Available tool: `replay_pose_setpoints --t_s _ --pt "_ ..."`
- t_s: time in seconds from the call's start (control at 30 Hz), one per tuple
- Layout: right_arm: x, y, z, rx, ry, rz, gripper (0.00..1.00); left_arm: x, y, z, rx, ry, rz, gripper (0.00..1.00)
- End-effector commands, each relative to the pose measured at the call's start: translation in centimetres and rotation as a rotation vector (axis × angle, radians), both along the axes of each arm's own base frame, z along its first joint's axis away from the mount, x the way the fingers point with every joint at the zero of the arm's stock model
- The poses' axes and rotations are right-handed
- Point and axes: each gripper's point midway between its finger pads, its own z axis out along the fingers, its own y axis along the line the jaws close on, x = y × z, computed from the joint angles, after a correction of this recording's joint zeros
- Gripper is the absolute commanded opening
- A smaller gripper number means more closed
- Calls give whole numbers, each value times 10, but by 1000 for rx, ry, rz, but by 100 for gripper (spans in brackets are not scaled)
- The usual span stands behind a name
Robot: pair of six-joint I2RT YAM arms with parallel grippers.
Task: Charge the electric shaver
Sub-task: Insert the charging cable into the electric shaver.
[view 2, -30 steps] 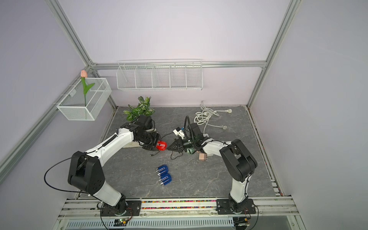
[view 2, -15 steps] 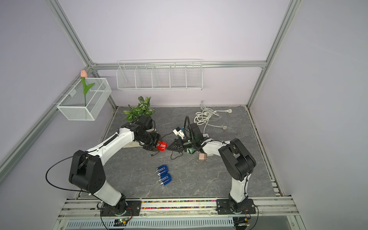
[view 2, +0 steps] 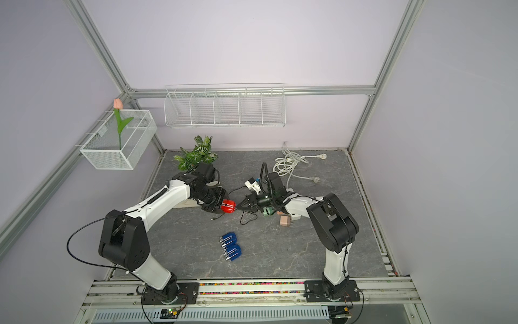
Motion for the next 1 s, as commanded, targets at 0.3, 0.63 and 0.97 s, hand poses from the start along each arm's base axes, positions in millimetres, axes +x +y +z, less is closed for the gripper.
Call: replay_pose_setpoints --t_s 0.3,0.63,0.97 --pt "2 7 3 38 -13 8 7 5 -17 12 -73 -11 8 0" --pt "-5 5 -6 25 1 0 7 6 -17 10 -74 -17 13 0" --pt "2 8 2 40 -25 -8 7 1 -23 9 -91 -8 -8 0"
